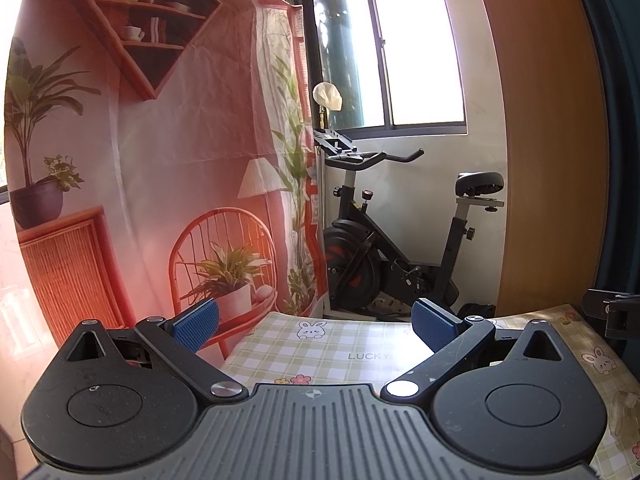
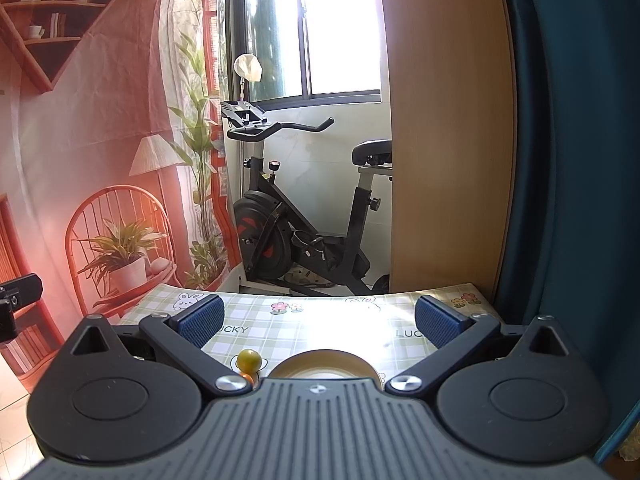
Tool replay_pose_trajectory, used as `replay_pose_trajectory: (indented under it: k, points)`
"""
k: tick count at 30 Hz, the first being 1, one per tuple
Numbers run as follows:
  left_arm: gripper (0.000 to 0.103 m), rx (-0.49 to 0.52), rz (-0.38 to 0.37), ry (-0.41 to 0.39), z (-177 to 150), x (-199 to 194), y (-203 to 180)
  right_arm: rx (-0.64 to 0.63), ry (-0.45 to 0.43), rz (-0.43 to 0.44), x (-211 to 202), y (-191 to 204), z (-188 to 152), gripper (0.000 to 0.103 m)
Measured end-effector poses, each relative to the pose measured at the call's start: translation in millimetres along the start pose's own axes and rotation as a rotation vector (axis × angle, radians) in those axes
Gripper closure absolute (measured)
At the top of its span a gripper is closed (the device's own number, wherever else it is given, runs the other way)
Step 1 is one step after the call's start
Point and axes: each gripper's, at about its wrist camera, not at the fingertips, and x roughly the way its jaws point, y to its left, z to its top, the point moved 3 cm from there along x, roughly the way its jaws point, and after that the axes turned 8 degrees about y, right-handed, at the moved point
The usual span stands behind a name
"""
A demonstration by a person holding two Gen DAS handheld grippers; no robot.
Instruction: Organize fruits
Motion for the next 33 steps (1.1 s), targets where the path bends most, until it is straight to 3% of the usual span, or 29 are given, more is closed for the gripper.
replay_pose_trajectory:
  k: [33]
  points:
    - [0.0,-0.005,-0.007,0.0,1.0,-0.2,0.7,0.005,0.0,0.001,0.7,-3.6,0.6,0.0]
